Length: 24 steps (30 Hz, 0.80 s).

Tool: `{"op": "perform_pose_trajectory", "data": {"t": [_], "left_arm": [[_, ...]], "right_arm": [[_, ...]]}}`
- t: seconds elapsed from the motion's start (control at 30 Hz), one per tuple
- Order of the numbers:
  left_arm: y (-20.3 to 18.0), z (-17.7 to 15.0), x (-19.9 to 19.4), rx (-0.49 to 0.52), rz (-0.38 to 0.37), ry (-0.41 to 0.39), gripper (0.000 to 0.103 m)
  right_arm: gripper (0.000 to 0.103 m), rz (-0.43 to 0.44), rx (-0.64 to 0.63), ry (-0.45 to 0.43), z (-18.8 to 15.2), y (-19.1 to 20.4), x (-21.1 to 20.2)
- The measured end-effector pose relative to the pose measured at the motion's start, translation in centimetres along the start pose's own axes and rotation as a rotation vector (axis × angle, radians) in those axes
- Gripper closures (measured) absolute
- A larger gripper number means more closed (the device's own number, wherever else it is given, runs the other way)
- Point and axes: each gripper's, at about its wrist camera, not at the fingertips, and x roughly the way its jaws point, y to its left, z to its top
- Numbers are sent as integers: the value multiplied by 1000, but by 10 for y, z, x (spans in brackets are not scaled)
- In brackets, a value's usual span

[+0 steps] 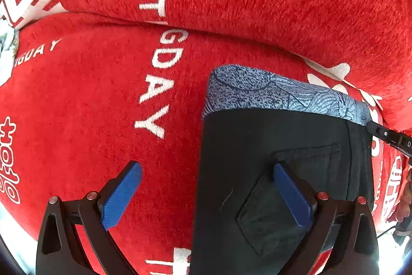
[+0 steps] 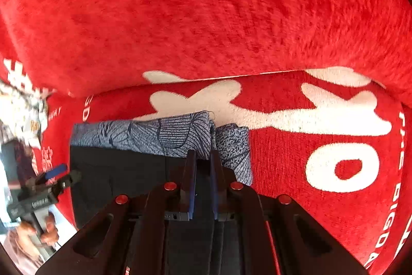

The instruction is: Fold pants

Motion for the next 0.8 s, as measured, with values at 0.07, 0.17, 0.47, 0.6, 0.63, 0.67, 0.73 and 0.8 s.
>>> {"op": "perform_pose_trajectory", "data": {"t": [0.07, 0.17, 0.47, 0.6, 0.63, 0.67, 0.73, 0.8], "left_arm": [[1, 1, 2, 24, 5, 4, 1], [-1, -3, 4, 54, 9, 8, 1], [2, -2, 10, 45, -31, 32, 1], [-1, 0, 14, 52, -213, 104, 1], [1, 0, 15, 49, -254, 121, 1], [4, -1, 17, 48, -289, 135, 1], [10, 0, 23, 51, -360, 161, 1], [12, -1, 30, 55, -421, 183, 1]], "right_arm": [[91, 13, 3, -22, -5, -1, -8], [90, 1, 3, -10, -19, -3, -20], [31, 40, 20, 33, -69, -27, -35], [23, 179, 54, 68, -72, -40, -28], [23, 193, 59, 71, -72, -44, -26], [23, 204, 65, 75, -70, -47, -22], [23, 239, 89, 92, -69, -59, -14], [23, 266, 101, 105, -68, -66, -9]]}}
